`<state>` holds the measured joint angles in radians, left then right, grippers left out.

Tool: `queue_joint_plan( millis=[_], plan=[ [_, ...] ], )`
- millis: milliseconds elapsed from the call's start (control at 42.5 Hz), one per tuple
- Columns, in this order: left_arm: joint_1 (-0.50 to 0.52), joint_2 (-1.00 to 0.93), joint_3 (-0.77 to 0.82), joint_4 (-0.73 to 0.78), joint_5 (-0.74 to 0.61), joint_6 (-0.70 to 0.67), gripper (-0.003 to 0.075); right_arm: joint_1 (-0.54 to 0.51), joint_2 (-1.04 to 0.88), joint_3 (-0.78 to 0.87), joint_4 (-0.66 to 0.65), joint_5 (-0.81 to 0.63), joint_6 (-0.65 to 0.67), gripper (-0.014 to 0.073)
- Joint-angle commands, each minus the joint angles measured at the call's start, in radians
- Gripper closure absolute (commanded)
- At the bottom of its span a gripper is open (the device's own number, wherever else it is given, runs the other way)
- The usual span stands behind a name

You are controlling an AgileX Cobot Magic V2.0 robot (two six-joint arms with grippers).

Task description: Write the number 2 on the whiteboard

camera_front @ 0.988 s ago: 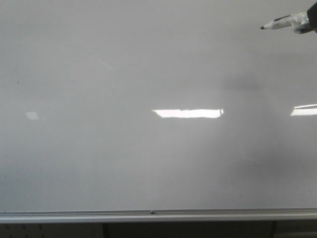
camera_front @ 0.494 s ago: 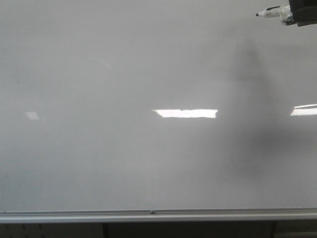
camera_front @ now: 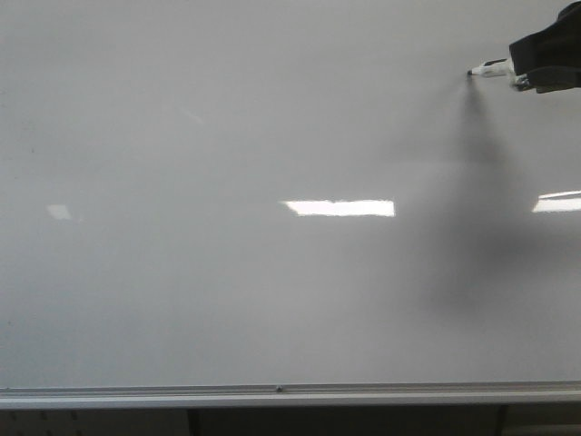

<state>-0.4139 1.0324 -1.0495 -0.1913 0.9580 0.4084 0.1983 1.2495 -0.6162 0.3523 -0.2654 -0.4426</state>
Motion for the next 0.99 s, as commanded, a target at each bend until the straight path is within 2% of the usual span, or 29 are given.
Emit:
queue_joint_plan(
  millis=[0,94,212,471,776,965],
  plan=[
    [0.0,-0.018,-0.026,-0.022,-0.056,-0.01,0.024,-0.04,-0.022,-0.028,-0.003,-0.031,-0.008,0.0662],
    [0.0,-0.018,-0.026,-0.022,-0.056,-0.01,0.024,-0.076,-0.022,-0.028,-0.003,0.051,-0.008,0.0662],
    [0.0,-0.018,-0.026,-0.022,-0.056,-0.01,0.024,-0.066,0.0,-0.028,-0.003,0.149,-0.007,0.0662],
    [0.0,-0.018,-0.026,-0.023,-0.056,-0.01,0.024,-0.002,0.054,-0.028,-0.003,0.134,-0.007,0.0662],
    [0.0,-0.018,-0.026,-0.023,-0.054,-0.01,0.024,-0.133,0.054,-0.028,-0.003,0.19,-0.007,0.0662],
    [0.0,-0.018,-0.026,-0.023,-0.062,-0.01,0.024,-0.105,-0.014,-0.03,-0.003,0.215,-0.007,0.0662]
  ],
)
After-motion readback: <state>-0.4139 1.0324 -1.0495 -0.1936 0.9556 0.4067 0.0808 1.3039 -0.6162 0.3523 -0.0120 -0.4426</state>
